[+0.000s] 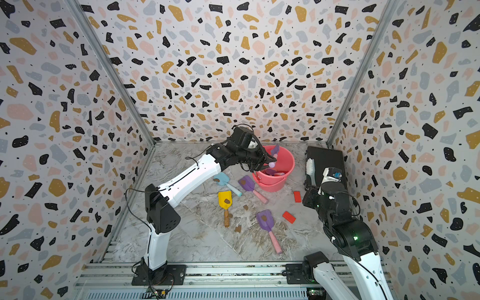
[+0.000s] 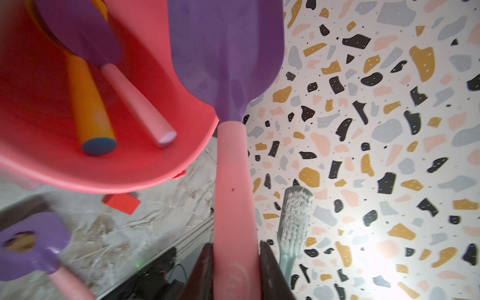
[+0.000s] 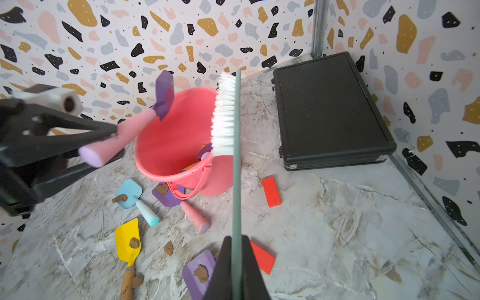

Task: Brush the soil off the hand trowel and place it into the bucket
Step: Place the hand trowel in the bucket.

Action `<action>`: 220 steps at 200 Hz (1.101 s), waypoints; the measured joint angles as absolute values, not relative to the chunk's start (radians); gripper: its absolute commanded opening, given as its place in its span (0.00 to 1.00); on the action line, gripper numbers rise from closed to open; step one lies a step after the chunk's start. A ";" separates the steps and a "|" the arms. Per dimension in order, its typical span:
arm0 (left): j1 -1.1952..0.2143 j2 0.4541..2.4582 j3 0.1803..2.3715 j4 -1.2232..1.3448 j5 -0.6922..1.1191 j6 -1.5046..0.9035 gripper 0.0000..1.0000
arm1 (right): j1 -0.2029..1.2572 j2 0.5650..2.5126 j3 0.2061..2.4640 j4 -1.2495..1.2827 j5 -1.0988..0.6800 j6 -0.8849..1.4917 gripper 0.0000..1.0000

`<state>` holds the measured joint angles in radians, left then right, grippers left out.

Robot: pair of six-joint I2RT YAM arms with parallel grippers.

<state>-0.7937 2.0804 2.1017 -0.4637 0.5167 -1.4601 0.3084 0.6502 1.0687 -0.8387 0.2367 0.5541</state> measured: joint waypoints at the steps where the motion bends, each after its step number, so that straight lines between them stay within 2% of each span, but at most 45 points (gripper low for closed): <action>1: -0.794 2.083 2.098 -0.454 0.519 -1.470 0.00 | 0.308 0.648 1.068 -0.840 0.237 0.554 0.00; 29: -0.800 2.133 2.077 -0.313 0.523 -1.644 0.00 | 0.308 0.635 1.065 -0.864 0.257 0.557 0.00; 79: -0.802 2.182 2.078 -0.242 0.515 -1.824 0.00 | 0.308 0.626 1.065 -0.869 0.276 0.550 0.00; 164: -0.802 2.311 2.122 -0.238 0.509 -1.966 0.00 | 0.308 0.602 1.071 -0.914 0.286 0.523 0.00; 185: -0.805 2.323 2.155 -0.263 0.498 -1.977 0.26 | 0.308 0.596 1.086 -0.926 0.290 0.514 0.00; 220: -0.807 2.347 2.199 -0.287 0.486 -1.980 0.46 | 0.308 0.583 1.103 -0.934 0.304 0.504 0.00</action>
<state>-0.8074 2.3474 2.1986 -0.2871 0.4862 -1.9797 0.3084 0.5831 1.1034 -0.9337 0.3042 0.5041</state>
